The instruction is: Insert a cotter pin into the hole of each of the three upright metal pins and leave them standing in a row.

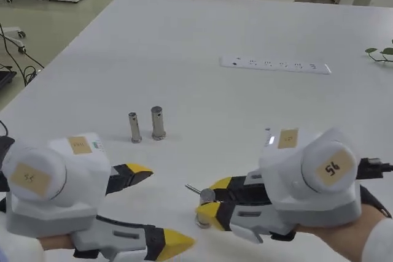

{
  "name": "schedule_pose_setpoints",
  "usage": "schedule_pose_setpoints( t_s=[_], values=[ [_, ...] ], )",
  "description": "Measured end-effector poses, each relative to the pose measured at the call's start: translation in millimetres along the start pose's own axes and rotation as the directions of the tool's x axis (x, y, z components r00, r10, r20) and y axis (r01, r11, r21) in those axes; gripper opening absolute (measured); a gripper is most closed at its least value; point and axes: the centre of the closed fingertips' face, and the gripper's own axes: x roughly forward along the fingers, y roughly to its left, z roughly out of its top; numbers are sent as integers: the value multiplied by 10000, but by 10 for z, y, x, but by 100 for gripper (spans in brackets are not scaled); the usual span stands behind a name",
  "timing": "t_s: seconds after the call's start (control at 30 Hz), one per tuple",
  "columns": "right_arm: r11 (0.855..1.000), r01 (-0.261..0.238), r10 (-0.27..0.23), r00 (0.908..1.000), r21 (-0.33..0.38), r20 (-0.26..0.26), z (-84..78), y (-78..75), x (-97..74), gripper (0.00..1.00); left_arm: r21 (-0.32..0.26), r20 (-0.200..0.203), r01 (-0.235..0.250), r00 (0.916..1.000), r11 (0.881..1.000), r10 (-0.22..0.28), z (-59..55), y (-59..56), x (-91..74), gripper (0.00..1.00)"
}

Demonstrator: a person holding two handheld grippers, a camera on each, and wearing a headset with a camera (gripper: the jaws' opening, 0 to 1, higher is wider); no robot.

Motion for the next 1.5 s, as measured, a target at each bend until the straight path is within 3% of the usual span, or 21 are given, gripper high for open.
schedule_pose_setpoints(
  t_s=[0.1, 0.3, 0.6, 0.7, 0.93, 1.5],
  values=[
    [9989, -469, 469, 9989, -96, 20, -6, -39, -11, 13, -481, 441, -49, 9990, 9988, 70, 73, 33, -27, 75],
    [9763, -1772, 1767, 9841, -1239, -150, -24, -128, -35, 13, -562, 503, -143, 9986, 9983, 172, 90, 87, -42, 73],
    [9458, -2607, 2599, 9652, -1938, -301, -9, -372, -33, 13, -813, 460, -292, 9984, 9963, 331, 66, 204, -27, 72],
    [9287, -2899, 2853, 9569, -2311, -539, -12, -423, -45, 13, -1015, 577, -346, 9975, 9942, 406, 85, 253, -41, 70],
    [9222, -3040, 2981, 9526, -2389, -613, 0, -578, -26, 13, -1169, 599, -406, 9971, 9923, 479, 86, 338, -37, 67],
    [9286, -3161, 3123, 9486, -1943, -510, 7, -598, -35, 15, -1279, 371, -733, 9962, 9891, 787, 41, 562, -61, 67]
  ],
)
